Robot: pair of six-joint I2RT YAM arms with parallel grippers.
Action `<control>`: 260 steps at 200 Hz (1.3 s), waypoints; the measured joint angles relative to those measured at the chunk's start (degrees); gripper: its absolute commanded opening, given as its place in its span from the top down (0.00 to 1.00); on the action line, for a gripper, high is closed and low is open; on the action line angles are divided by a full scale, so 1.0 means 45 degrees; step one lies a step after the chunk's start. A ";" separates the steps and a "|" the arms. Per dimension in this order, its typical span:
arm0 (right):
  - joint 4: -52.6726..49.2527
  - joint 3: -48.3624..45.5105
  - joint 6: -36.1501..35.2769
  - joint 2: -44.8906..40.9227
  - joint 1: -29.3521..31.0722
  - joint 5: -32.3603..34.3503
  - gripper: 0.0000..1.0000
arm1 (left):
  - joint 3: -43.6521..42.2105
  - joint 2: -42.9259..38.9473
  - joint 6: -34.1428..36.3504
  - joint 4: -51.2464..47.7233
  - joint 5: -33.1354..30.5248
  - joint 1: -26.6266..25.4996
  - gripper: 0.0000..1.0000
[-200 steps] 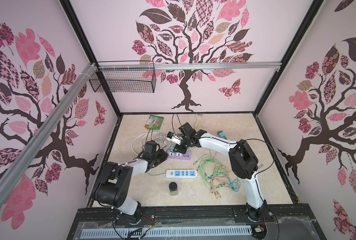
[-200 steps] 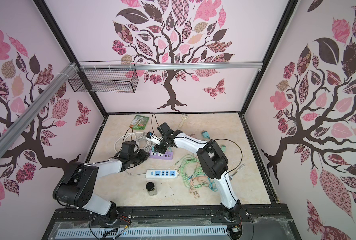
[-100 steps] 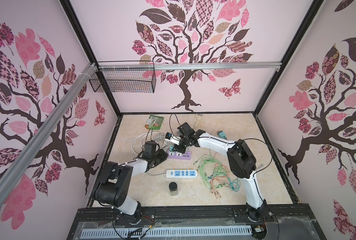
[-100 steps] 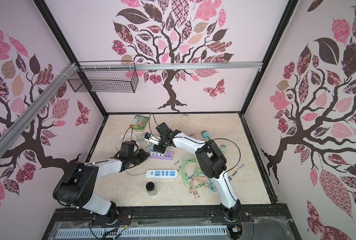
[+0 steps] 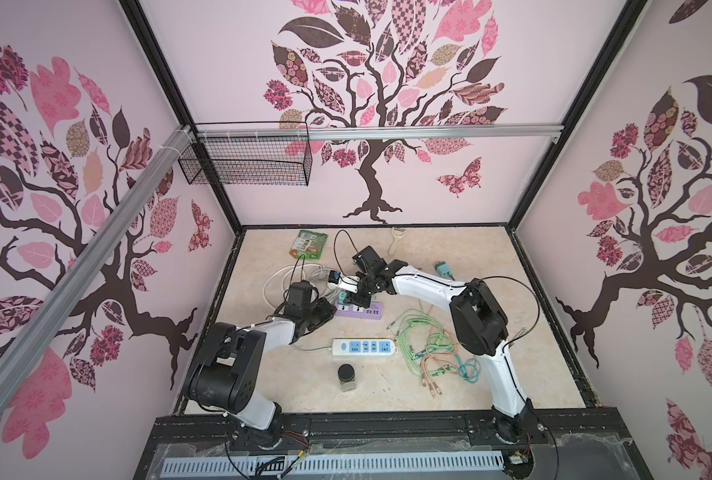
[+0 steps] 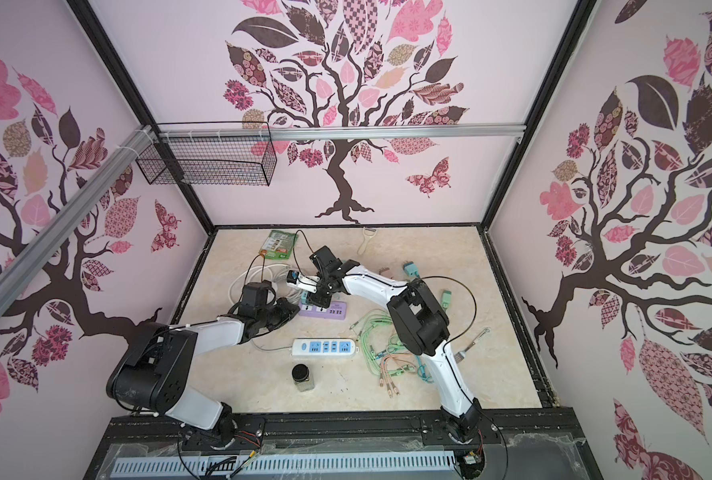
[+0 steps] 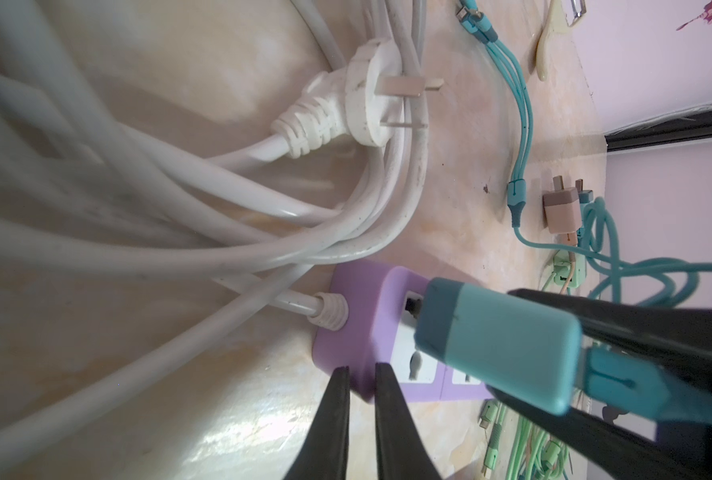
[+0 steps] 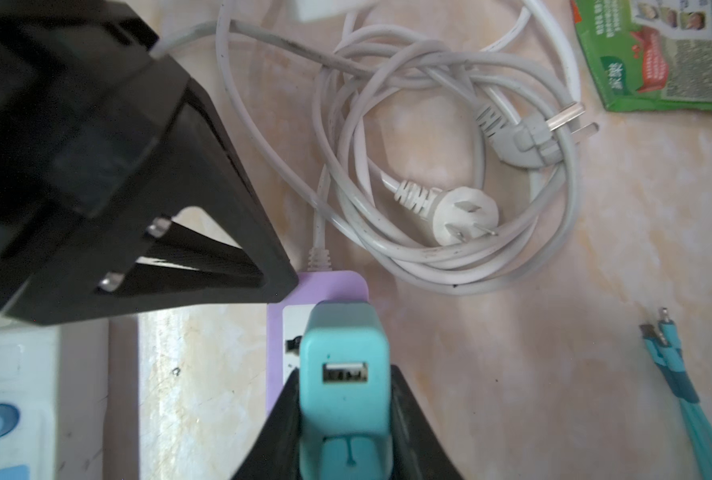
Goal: Insert the plug
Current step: 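Lower the teal charger's prongs toward the purple strip socket with the right gripper, then press the teal charger down into the purple strip socket with the right gripper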
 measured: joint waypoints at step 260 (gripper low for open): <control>-0.1336 0.1307 -0.0933 0.0748 0.0185 0.0559 0.75 | -0.0374 -0.0457 0.0010 0.0160 0.0146 0.0427 0.85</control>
